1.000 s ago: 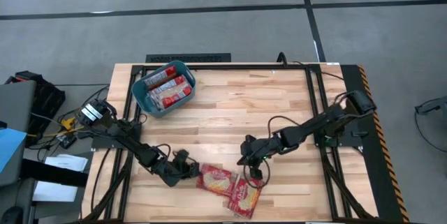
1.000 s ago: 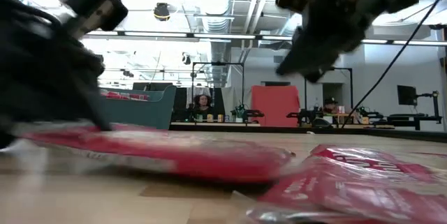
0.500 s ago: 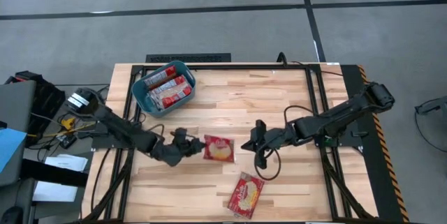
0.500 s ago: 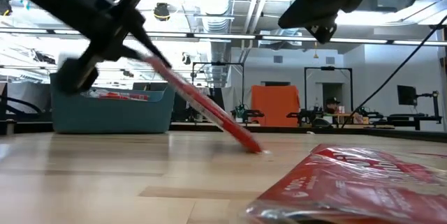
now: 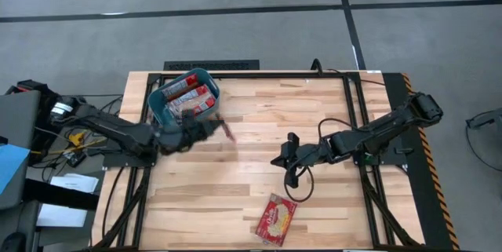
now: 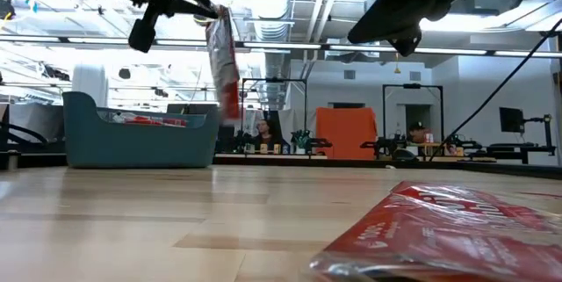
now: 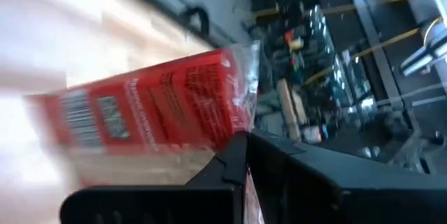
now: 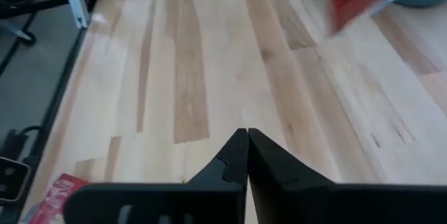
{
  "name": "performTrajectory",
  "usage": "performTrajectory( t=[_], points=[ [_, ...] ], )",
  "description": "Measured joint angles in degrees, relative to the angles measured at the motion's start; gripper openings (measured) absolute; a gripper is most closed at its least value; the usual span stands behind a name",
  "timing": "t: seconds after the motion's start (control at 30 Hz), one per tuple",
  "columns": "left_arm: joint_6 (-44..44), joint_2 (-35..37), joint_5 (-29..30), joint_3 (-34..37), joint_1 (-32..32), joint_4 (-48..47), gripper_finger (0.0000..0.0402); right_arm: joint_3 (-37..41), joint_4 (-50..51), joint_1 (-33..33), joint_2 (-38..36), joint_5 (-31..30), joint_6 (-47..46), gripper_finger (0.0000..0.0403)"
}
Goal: Sort popcorn bags into baskets
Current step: Put the popcorn bag into the green bin
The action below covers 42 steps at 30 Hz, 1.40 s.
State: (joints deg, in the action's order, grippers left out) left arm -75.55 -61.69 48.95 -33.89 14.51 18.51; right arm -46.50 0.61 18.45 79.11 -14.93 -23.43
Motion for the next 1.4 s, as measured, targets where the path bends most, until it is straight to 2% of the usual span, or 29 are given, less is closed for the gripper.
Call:
performTrajectory(
  t=[0.3, 0.43, 0.57, 0.73, 1.03, 1.4],
  points=[
    [10.6, 13.5, 0.1, -0.1, -13.7, -7.4, 0.0000, 0.0, 0.8, -1.8, 0.0, 0.0, 1.7, 0.0020],
    [13.5, 16.9, -3.1, -0.1, -20.0, -7.7, 0.0000, 0.0, 0.8, -2.2, 0.0, 0.0, 2.9, 0.0016],
    [14.6, 18.2, -5.5, -0.1, -24.2, -9.0, 0.0000, 0.0, 0.9, -2.8, 0.0, 0.0, 2.9, 0.0029],
    [13.0, 18.2, -8.2, -0.1, -28.1, -15.9, 0.0000, 0.0, 1.1, -3.5, 0.0, 0.0, 2.9, 0.0036],
    [9.1, 18.2, -10.2, 0.4, -32.9, -29.5, 0.0000, 0.0, 2.5, -3.6, 0.1, 0.0, 2.9, 0.0018],
    [2.6, 18.8, -15.5, 0.4, -34.2, -47.1, 0.0000, 0.0, 3.7, -3.6, 0.1, 0.0, 2.9, 0.0036]
  ],
)
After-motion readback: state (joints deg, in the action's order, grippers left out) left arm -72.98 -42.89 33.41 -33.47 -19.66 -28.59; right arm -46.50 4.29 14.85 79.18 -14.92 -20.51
